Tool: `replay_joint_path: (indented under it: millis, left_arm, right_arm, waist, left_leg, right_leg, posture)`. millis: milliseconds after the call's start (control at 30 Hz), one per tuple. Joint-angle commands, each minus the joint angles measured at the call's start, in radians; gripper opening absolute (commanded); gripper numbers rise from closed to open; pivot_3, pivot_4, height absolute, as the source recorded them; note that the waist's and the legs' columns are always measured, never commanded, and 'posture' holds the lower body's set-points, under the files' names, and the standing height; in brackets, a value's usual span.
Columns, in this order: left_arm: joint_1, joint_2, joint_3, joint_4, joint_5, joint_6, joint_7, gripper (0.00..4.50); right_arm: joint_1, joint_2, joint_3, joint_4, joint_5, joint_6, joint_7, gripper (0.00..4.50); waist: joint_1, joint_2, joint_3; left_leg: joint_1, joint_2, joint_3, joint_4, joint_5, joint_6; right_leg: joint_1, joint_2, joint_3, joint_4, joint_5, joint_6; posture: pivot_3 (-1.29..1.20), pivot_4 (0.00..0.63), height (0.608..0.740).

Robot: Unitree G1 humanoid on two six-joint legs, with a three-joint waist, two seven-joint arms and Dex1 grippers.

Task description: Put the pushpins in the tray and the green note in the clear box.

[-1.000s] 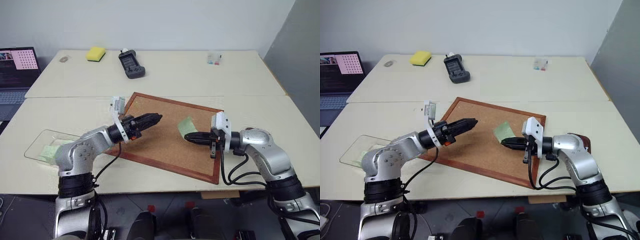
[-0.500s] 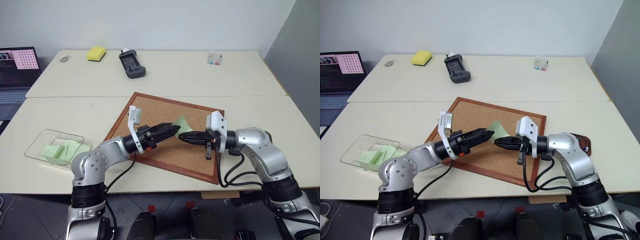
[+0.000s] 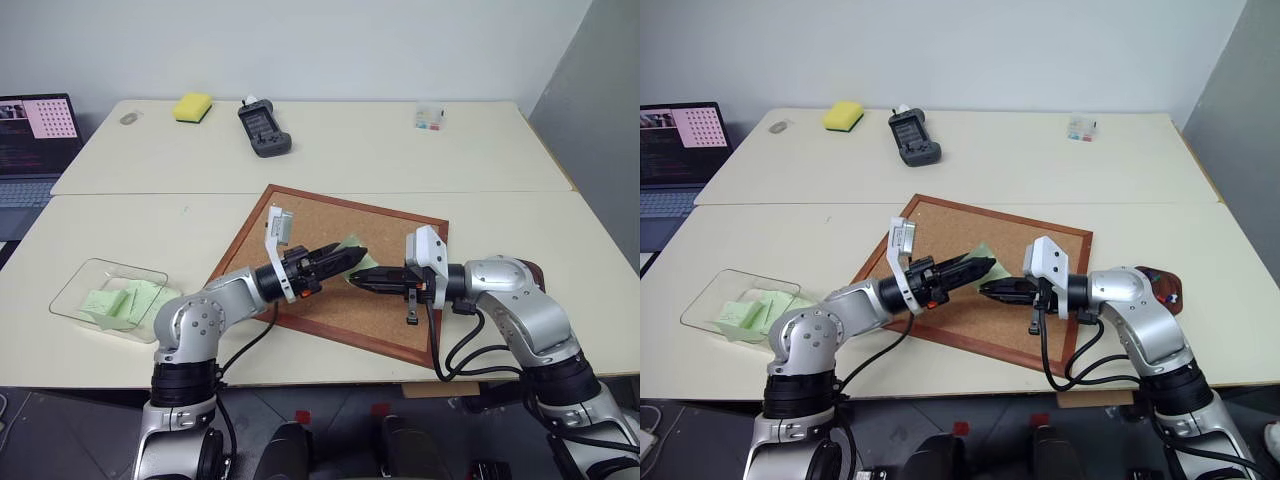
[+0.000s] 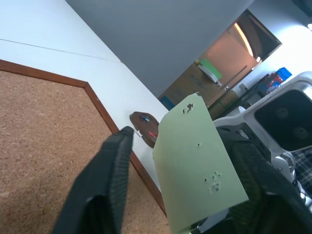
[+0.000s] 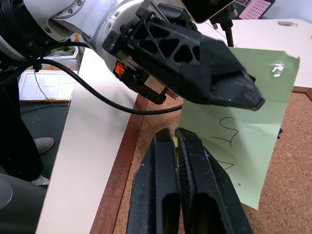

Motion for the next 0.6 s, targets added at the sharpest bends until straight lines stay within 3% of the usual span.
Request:
replay_joint_path:
  millis: [33,300,600]
  left_arm:
    - [0.007,0.016,-0.021,-0.023,-0.001,-0.023,-0.025,1.54]
    - [0.034,0.036,-0.059,-0.036,0.01,-0.042,-0.045,0.05]
    - [0.029,0.052,-0.076,-0.007,0.056,-0.08,-0.053,0.05]
  right_arm:
    - [-0.011,0.004,-0.018,-0.04,0.026,-0.002,-0.005,0.0]
    - [-0.005,0.004,-0.017,-0.052,0.029,0.003,-0.006,0.0]
    - [-0.029,-0.015,-0.097,-0.109,0.138,0.142,-0.047,0.0]
  waist:
    - [0.0,0.0,0.0]
    - [0.0,0.0,0.0]
    - [0.0,0.0,0.0]
  left_leg:
    - [0.0,0.0,0.0,0.0,0.0,0.0]
    - [0.0,0.0,0.0,0.0,0.0,0.0]
    - [0.0,0.0,0.0,0.0,0.0,0.0]
  right_leg:
    - [0.0,0.0,0.0,0.0,0.0,0.0]
    - [0.0,0.0,0.0,0.0,0.0,0.0]
    - [0.0,0.0,0.0,0.0,0.0,0.0]
  posture:
    - [0.0,0.15,0.74]
    - [0.0,0.15,0.74]
    - [0.0,0.15,0.74]
